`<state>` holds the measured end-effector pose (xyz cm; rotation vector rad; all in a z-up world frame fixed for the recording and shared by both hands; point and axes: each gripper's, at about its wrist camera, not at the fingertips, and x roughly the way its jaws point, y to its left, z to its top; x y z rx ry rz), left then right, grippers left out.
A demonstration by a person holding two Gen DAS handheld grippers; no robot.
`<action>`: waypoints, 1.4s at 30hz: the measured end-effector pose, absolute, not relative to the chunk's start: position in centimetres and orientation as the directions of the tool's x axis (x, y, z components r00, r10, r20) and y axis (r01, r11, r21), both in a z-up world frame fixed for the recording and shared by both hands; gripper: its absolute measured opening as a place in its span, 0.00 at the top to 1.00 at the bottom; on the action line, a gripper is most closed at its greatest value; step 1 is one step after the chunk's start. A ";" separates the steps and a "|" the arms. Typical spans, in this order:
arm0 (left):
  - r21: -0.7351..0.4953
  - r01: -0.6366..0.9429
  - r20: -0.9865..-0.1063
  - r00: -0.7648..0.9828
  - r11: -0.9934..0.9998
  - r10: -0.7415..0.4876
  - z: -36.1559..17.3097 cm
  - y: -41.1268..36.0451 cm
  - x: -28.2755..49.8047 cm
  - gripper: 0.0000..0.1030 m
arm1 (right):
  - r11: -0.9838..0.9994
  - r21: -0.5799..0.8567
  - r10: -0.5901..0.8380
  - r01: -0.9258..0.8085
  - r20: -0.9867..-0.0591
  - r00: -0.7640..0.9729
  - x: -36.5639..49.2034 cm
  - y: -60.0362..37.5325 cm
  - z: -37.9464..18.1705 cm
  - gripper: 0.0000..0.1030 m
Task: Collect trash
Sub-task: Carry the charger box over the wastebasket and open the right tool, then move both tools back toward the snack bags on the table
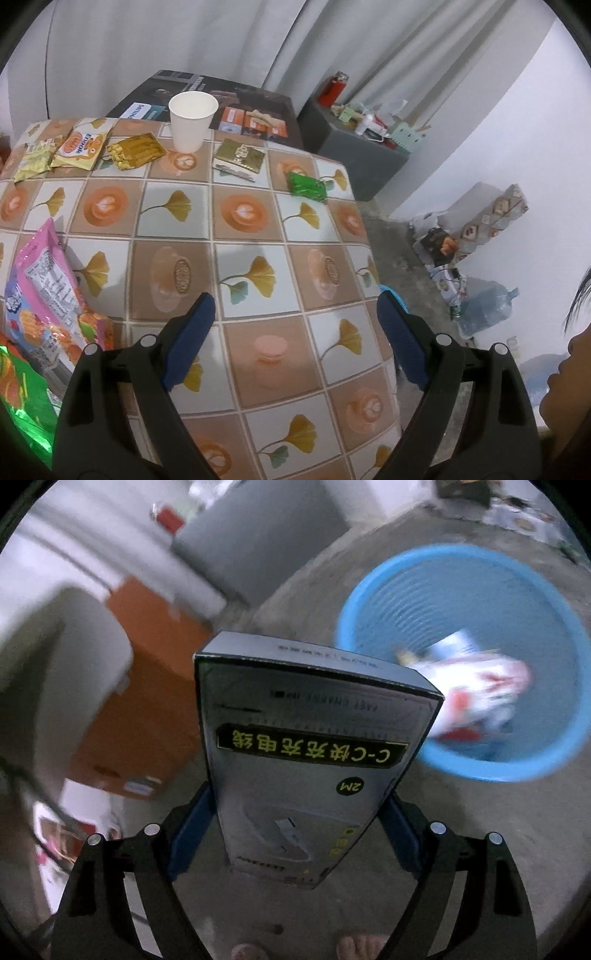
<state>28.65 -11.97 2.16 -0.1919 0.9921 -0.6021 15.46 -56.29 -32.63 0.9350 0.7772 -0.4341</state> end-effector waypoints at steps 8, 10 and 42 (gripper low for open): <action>-0.476 0.392 -0.687 0.393 0.787 -0.611 2.3 -11.0 27.9 0.18 | 0.498 0.484 -0.052 0.720 -0.811 0.582 12.6 -66.6 -27.1 0.19; -0.487 0.392 -0.677 0.394 0.780 -0.621 2.4 -10.6 27.6 0.18 | 0.516 0.445 0.002 0.733 -0.856 0.518 14.5 -69.8 -29.3 0.19; -0.445 0.548 -0.561 0.445 0.708 -0.698 7.2 -8.5 16.4 0.18 | 0.759 0.260 -0.362 0.597 -0.594 0.719 -1.5 -48.8 -11.5 0.06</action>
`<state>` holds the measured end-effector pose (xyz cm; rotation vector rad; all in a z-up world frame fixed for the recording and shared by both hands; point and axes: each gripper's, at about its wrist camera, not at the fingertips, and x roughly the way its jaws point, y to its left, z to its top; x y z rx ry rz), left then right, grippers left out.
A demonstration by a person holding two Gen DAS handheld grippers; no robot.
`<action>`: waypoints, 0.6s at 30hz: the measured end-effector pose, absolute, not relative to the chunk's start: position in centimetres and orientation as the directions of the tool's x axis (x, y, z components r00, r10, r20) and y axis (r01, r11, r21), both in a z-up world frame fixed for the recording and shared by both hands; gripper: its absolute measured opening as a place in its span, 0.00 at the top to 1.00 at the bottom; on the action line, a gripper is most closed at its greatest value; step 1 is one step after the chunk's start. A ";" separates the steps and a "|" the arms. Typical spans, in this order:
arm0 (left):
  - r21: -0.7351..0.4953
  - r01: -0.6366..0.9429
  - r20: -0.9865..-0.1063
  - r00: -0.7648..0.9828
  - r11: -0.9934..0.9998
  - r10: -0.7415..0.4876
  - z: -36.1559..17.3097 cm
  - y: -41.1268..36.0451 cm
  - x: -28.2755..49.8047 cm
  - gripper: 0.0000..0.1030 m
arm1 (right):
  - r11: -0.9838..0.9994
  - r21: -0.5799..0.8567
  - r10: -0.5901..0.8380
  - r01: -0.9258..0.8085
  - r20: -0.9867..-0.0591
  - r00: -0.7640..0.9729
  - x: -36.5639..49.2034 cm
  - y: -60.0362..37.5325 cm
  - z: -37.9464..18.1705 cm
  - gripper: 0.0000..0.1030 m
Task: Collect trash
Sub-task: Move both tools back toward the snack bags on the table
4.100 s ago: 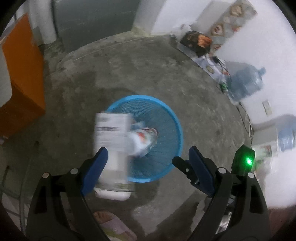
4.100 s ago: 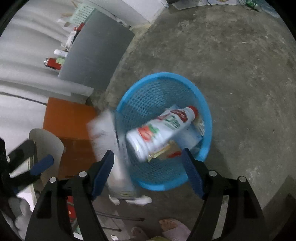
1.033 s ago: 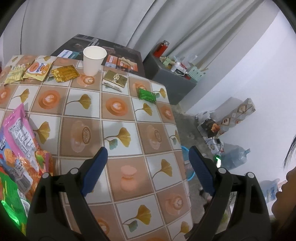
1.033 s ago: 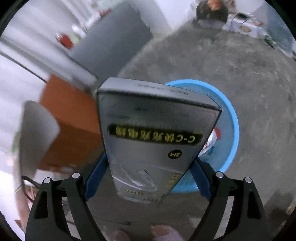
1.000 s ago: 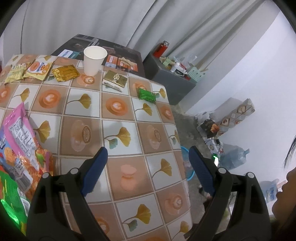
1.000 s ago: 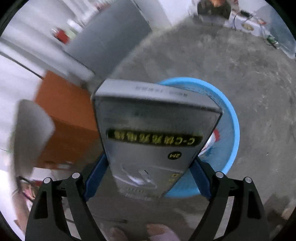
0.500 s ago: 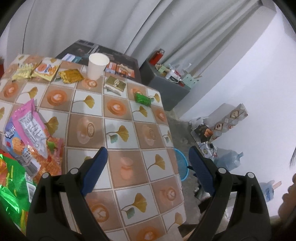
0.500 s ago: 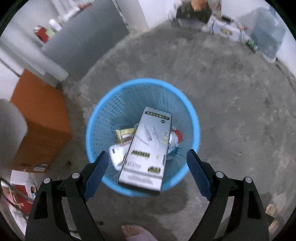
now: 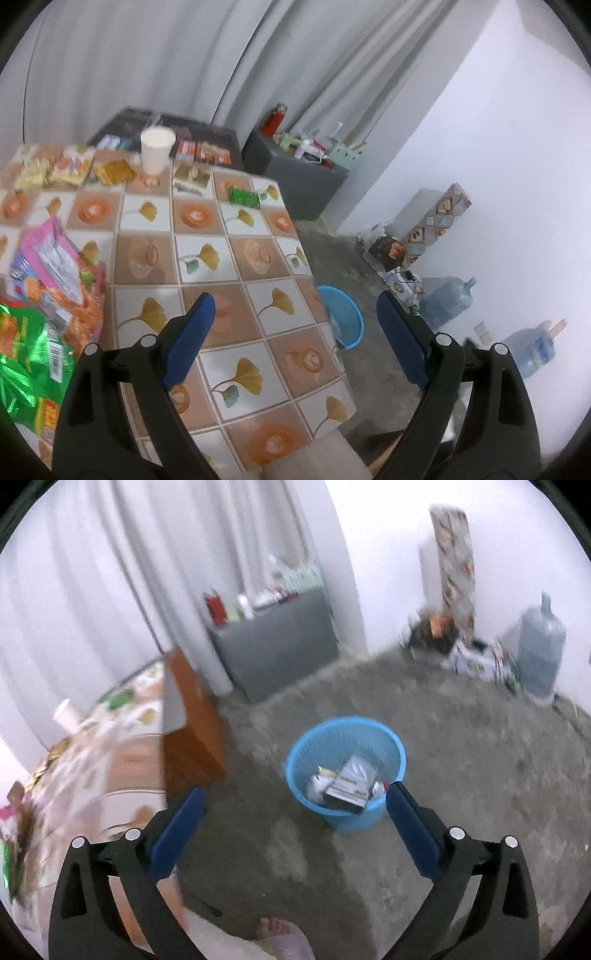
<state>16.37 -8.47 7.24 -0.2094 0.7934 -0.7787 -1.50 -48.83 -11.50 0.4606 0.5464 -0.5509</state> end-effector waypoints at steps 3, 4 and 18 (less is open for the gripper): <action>-0.377 0.563 -0.548 0.506 0.736 -0.667 8.3 -7.9 13.9 0.18 | 0.781 0.270 -0.376 0.563 -0.516 0.770 -2.9 -47.1 -8.2 0.06; -0.368 0.561 -0.545 0.516 0.741 -0.661 8.5 -7.8 13.5 0.18 | 0.793 0.268 -0.378 0.547 -0.488 0.787 -3.2 -46.4 -7.0 0.06; -0.280 0.473 -0.534 0.646 0.835 -0.545 8.9 -3.3 8.7 0.18 | 0.880 0.319 -0.160 0.353 -0.501 0.850 -2.0 -38.4 -2.6 0.06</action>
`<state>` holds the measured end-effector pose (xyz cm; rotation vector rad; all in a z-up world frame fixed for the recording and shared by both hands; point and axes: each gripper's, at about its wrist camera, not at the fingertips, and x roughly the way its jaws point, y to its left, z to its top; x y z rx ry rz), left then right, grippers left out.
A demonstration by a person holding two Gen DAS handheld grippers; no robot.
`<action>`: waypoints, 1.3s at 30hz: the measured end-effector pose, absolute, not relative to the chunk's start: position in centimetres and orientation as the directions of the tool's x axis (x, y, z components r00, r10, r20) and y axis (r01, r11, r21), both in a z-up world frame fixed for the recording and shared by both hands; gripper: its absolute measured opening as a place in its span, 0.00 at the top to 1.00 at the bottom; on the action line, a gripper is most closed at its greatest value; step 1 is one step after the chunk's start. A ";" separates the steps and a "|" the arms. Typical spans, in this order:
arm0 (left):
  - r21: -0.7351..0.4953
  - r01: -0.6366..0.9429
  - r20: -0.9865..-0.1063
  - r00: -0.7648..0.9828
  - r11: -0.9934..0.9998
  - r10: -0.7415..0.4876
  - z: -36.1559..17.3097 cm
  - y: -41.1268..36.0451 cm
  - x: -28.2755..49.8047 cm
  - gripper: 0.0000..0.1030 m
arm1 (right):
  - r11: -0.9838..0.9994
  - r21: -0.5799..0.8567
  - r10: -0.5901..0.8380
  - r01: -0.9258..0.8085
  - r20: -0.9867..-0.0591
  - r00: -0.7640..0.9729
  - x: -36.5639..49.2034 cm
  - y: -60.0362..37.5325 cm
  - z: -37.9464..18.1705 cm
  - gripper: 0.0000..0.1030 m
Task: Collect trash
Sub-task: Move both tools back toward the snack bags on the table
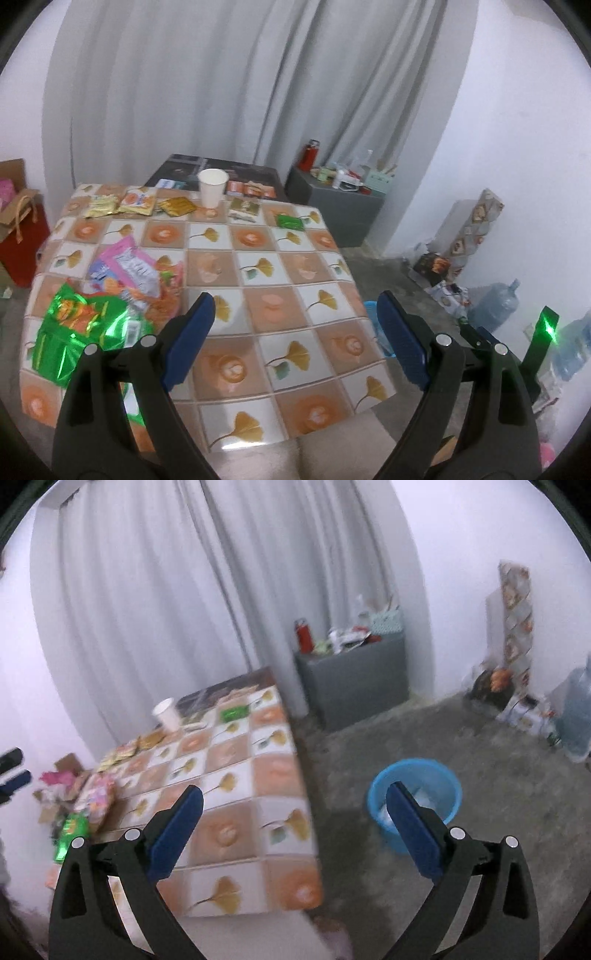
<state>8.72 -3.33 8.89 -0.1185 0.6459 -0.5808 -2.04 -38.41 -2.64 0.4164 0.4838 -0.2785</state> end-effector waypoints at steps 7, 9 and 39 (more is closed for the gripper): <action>-0.285 0.399 -0.574 0.657 0.872 -0.488 7.1 -1.4 8.8 0.18 | 0.912 0.362 0.035 0.194 -0.540 0.841 0.3 -33.5 -3.5 0.06; -0.284 0.382 -0.583 0.659 0.879 -0.475 6.6 -1.0 8.9 0.18 | 0.912 0.383 0.103 0.146 -0.559 0.823 1.2 -31.8 -4.1 0.06; -0.219 0.035 -0.638 0.751 0.975 -0.170 1.9 13.4 7.7 0.18 | 0.850 0.518 0.327 0.101 -0.667 0.670 6.8 -29.4 -9.3 0.06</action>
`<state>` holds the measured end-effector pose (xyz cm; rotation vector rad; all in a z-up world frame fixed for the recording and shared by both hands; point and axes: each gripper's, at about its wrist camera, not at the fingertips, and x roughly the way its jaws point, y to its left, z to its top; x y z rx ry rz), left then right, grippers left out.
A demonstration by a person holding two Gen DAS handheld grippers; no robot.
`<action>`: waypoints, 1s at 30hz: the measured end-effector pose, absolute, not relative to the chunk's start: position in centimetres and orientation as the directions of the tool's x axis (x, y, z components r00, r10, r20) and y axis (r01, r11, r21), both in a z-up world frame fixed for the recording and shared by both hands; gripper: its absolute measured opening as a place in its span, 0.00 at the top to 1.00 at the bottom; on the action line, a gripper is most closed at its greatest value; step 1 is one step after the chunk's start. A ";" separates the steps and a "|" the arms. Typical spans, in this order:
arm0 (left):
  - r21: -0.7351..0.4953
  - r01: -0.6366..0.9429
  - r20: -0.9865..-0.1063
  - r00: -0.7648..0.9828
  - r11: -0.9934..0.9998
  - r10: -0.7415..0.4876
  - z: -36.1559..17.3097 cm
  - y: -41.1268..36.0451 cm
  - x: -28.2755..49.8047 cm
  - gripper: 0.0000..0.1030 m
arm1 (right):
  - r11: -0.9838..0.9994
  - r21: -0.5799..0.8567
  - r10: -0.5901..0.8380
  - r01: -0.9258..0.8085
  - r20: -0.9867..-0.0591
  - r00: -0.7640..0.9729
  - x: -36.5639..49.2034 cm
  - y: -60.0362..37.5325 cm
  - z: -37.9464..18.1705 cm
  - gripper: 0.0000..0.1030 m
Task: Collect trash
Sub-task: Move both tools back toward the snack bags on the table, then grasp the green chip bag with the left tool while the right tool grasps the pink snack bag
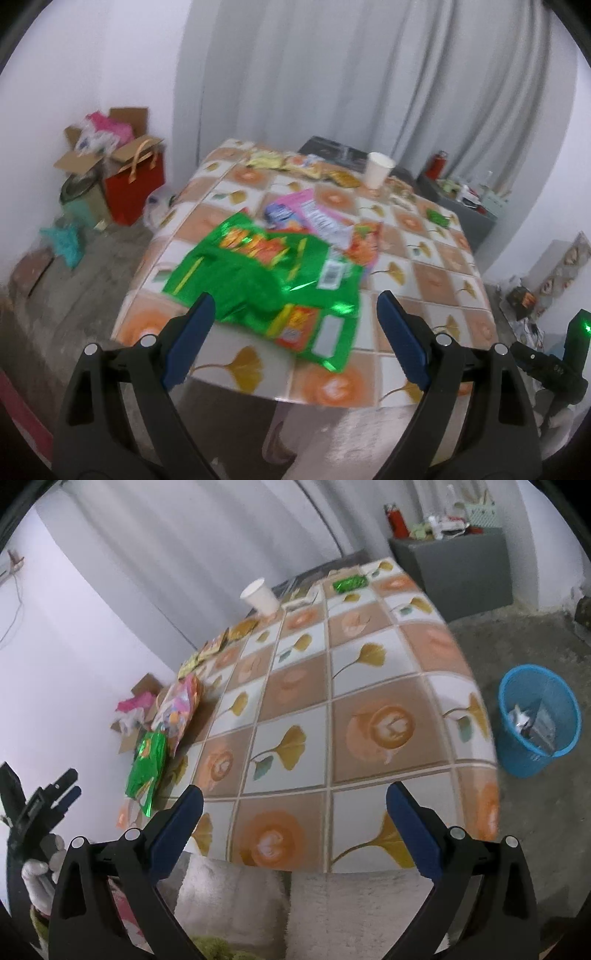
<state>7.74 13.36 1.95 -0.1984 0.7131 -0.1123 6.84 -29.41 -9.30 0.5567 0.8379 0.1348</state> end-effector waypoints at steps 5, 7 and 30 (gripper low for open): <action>-0.230 -0.011 -0.658 0.739 0.973 -0.148 0.4 14.9 8.7 0.18 | 0.840 0.538 0.373 0.076 -0.672 0.639 7.8 -28.1 -10.1 0.06; -0.254 -0.029 -0.666 0.730 0.967 -0.153 -0.4 15.4 9.2 0.18 | 0.841 0.537 0.381 0.069 -0.677 0.630 8.1 -27.7 -10.3 0.06; -0.634 -0.232 -0.654 0.670 0.738 -0.351 -9.3 18.3 14.4 0.71 | 0.721 0.692 0.612 -0.049 -0.602 0.513 20.3 -22.3 -9.9 0.06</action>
